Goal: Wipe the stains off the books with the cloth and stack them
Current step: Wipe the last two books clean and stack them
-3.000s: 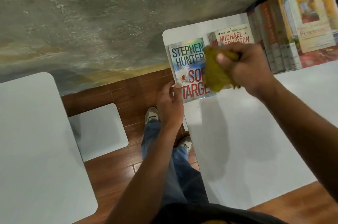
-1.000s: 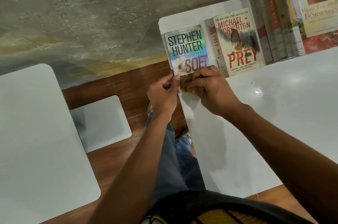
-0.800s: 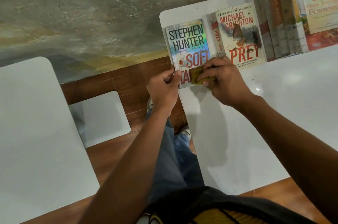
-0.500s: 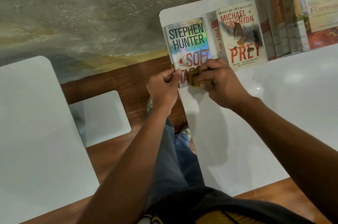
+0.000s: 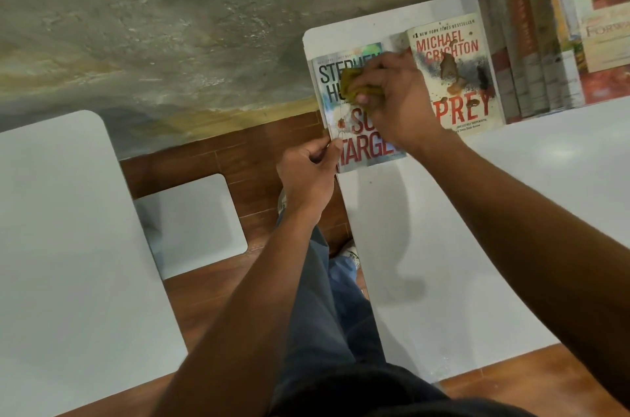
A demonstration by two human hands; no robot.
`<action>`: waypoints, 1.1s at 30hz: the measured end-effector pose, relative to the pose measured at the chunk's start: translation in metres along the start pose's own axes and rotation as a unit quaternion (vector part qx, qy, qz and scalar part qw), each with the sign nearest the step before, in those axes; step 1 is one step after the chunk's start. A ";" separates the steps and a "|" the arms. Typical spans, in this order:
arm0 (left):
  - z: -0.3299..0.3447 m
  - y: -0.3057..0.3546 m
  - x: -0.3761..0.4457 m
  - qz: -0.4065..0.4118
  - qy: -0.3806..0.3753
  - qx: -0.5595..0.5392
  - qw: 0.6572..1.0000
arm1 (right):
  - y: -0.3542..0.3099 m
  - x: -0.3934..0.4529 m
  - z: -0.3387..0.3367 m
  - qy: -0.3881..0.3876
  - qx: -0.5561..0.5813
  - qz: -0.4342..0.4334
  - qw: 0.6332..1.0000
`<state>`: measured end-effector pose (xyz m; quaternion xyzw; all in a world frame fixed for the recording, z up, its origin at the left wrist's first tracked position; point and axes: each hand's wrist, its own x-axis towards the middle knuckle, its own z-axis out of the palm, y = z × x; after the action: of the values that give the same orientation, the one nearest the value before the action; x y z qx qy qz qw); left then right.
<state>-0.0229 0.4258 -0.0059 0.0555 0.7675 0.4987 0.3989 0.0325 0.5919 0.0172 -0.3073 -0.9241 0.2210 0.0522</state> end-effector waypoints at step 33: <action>0.000 -0.003 0.001 0.036 0.010 0.007 0.999 | -0.001 0.036 -0.006 0.037 0.004 0.109 0.993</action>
<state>-0.0225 0.4251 -0.0084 0.0811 0.7725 0.5077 0.3728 0.0045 0.6151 0.0217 -0.4139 -0.8816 0.2179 0.0635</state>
